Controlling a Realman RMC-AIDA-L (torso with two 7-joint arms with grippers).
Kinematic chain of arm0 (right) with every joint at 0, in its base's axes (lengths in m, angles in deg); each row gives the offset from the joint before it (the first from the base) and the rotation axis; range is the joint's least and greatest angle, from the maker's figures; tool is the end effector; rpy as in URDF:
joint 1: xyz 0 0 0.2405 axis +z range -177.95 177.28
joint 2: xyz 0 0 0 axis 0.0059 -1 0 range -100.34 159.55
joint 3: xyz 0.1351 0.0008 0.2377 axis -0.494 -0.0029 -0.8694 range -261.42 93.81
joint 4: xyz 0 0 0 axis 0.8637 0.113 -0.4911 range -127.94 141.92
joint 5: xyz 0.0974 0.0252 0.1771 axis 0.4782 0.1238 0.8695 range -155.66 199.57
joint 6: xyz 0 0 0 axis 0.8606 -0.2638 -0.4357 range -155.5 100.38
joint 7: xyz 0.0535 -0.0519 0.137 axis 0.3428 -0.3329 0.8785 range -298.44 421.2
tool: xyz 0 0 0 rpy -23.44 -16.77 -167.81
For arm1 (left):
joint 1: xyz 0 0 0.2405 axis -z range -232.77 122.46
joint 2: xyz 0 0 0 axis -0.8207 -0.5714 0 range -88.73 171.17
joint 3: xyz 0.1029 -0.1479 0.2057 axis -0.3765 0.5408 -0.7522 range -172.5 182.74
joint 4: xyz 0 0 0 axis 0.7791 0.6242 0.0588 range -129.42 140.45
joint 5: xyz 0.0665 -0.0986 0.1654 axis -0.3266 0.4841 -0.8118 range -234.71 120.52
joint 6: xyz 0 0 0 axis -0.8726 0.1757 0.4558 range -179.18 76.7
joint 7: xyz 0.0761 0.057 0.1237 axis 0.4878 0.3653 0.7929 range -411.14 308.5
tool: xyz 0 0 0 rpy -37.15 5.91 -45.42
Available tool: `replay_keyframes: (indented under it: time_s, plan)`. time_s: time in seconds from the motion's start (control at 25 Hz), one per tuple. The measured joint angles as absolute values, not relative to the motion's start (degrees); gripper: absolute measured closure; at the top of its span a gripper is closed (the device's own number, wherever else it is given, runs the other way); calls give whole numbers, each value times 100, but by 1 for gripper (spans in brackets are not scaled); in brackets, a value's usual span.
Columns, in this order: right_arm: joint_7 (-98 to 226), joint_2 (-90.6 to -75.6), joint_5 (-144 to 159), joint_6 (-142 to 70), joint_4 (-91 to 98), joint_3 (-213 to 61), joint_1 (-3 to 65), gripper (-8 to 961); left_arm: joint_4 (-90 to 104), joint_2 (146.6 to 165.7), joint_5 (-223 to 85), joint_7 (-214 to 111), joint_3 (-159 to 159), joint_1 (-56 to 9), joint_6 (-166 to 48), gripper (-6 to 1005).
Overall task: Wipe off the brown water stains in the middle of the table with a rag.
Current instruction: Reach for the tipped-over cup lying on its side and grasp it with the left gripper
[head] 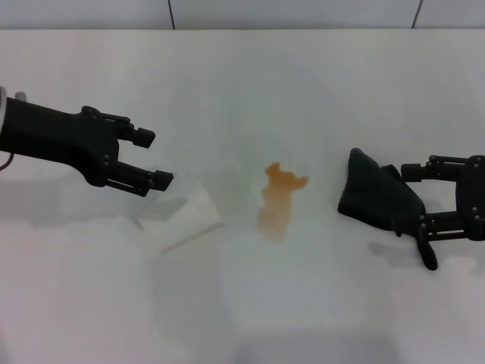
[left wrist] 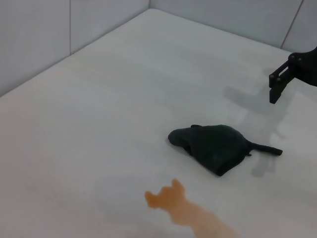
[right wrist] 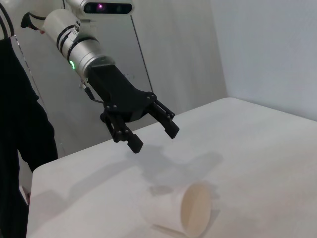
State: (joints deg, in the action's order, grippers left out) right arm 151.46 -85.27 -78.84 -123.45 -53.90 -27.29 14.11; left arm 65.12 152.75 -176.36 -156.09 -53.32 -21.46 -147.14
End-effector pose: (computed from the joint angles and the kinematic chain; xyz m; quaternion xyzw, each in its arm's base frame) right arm 0.2725 0.2860 0.0360 -0.9505 0.1872 0.2180 0.1180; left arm -0.2227 0.3600 0.0341 -0.9798 -0.1810 -0.0567 0.0629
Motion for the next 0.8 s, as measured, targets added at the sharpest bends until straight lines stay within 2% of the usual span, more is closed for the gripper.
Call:
replay_keyframes:
  time_s: [0.8]
  plan:
    - [15196, -8534, -7867, -12335, -5392, -2720, 1466, 110, 6497, 15266, -17807, -15677, -5302, -2140, -14682, 153]
